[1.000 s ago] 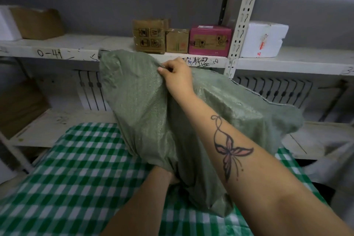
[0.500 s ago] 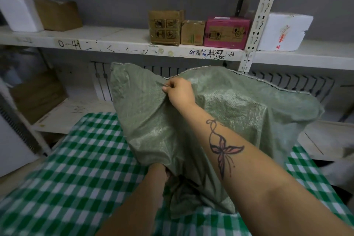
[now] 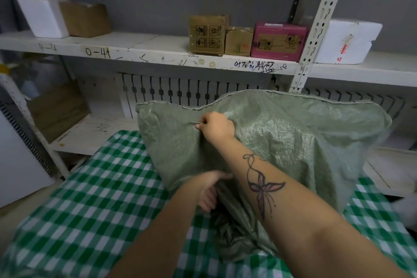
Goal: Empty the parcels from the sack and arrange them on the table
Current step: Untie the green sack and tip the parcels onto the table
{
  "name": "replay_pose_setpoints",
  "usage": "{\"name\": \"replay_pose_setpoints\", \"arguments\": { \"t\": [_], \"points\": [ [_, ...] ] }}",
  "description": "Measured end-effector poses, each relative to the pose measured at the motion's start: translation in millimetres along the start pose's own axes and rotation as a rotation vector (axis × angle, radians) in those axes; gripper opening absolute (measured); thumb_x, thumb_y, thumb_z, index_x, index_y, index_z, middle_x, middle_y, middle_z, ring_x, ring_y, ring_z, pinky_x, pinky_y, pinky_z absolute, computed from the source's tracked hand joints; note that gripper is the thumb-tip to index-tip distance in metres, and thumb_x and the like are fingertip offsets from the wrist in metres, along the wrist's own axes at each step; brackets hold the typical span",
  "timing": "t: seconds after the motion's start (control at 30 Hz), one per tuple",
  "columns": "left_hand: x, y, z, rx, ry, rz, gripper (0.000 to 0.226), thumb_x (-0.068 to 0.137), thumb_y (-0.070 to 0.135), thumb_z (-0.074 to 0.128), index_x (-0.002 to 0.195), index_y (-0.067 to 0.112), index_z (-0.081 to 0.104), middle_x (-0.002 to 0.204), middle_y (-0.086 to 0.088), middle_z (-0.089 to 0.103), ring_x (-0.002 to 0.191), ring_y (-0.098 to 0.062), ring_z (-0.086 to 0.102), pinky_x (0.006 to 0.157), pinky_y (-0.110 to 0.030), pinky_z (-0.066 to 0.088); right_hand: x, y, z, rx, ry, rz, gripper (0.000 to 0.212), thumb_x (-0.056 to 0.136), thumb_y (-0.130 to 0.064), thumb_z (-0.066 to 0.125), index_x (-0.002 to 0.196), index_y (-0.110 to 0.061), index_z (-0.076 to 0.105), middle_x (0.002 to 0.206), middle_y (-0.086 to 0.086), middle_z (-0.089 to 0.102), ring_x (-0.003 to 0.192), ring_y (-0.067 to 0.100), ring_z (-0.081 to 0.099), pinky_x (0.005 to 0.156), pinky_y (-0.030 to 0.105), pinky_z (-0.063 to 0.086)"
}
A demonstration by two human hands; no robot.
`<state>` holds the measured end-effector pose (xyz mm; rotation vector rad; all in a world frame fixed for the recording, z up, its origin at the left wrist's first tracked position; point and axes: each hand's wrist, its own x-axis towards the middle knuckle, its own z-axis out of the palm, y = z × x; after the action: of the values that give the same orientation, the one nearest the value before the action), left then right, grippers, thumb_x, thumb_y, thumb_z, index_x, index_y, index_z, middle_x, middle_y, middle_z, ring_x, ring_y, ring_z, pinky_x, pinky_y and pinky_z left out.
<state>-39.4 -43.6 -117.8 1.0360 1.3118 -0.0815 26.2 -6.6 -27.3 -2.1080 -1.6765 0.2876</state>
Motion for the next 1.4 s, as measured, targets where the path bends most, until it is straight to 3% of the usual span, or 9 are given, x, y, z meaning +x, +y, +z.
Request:
{"name": "replay_pose_setpoints", "arguments": {
  "t": [0.17,0.33,0.5,0.77,0.97,1.13,1.23,1.33,1.4],
  "points": [
    [-5,38,2,-0.110,0.571,0.375,0.078,0.081,0.051,0.056,0.140,0.009,0.028,0.136,-0.018,0.045,0.117,-0.038,0.052,0.094,-0.048,0.049,2,5,-18,0.008,0.050,-0.021,0.022,0.089,-0.018,0.056,0.107,-0.023,0.068,0.116,0.004,0.066,0.112,0.025,0.058,0.093,0.035,0.046],
    [-14,56,17,-0.368,0.683,0.465,0.083,0.088,0.061,0.039,0.150,0.014,0.007,0.155,-0.019,0.013,0.139,-0.038,0.025,0.108,-0.048,0.027,4,37,-44,-0.206,0.231,0.185,0.049,0.087,-0.027,0.049,0.135,-0.020,0.046,0.143,0.012,0.043,0.135,0.033,0.033,0.110,0.045,0.024],
    [-24,80,13,0.212,0.947,0.568,0.093,0.087,0.056,0.047,0.150,0.013,-0.005,0.158,-0.011,-0.012,0.145,-0.033,-0.014,0.115,-0.053,-0.004,-2,76,-52,-0.163,-0.032,0.495,0.083,0.088,-0.060,0.041,0.152,-0.019,0.009,0.157,0.017,0.019,0.143,0.038,0.022,0.114,0.059,0.015],
    [-14,113,15,0.790,0.848,0.588,0.084,0.087,0.067,0.035,0.150,0.016,0.014,0.154,-0.010,0.028,0.142,-0.034,0.021,0.112,-0.061,0.000,-12,109,-53,-0.089,0.087,0.356,0.042,0.091,-0.044,0.054,0.106,-0.007,0.065,0.110,0.013,0.066,0.101,0.028,0.062,0.084,0.034,0.049],
    [-7,110,23,0.867,0.862,0.606,0.052,0.095,0.053,0.035,0.129,0.020,0.053,0.129,-0.006,0.057,0.117,-0.025,0.054,0.098,-0.043,0.032,-3,121,-57,0.015,0.167,0.264,0.037,0.086,-0.033,0.064,0.058,-0.018,0.045,0.076,0.004,0.055,0.078,0.023,0.056,0.075,0.035,0.050],
    [-7,107,24,0.855,0.979,0.642,0.027,0.097,0.031,0.044,0.116,0.023,0.061,0.107,-0.004,0.068,0.101,-0.022,0.061,0.093,-0.036,0.032,0,126,-55,0.074,0.151,0.205,0.039,0.077,-0.032,0.073,0.058,-0.022,0.041,0.079,-0.002,0.058,0.090,0.017,0.053,0.085,0.035,0.046],
    [-4,105,22,0.793,1.052,0.670,0.030,0.096,0.012,0.041,0.109,0.025,0.065,0.099,-0.003,0.071,0.093,-0.021,0.060,0.090,-0.033,0.032,1,121,-56,0.058,0.119,0.159,0.012,0.080,-0.021,0.061,0.079,-0.024,0.050,0.109,0.001,0.052,0.112,0.022,0.041,0.096,0.037,0.030],
    [-4,104,15,0.617,1.060,0.814,0.030,0.097,0.015,0.042,0.113,0.028,0.064,0.109,0.000,0.068,0.100,-0.022,0.056,0.089,-0.030,0.032,7,123,-55,0.071,0.035,0.234,0.068,0.082,-0.024,0.058,0.142,-0.025,0.026,0.152,0.005,0.027,0.137,0.030,0.026,0.109,0.044,0.022],
    [-9,105,11,0.533,1.037,0.979,0.027,0.097,0.018,0.044,0.114,0.023,0.065,0.113,0.002,0.065,0.106,-0.019,0.054,0.094,-0.029,0.030,8,120,-55,0.038,-0.015,0.276,0.098,0.083,-0.033,0.063,0.151,-0.028,-0.007,0.160,0.006,-0.003,0.146,0.032,0.005,0.115,0.054,0.008]
  ]
}}
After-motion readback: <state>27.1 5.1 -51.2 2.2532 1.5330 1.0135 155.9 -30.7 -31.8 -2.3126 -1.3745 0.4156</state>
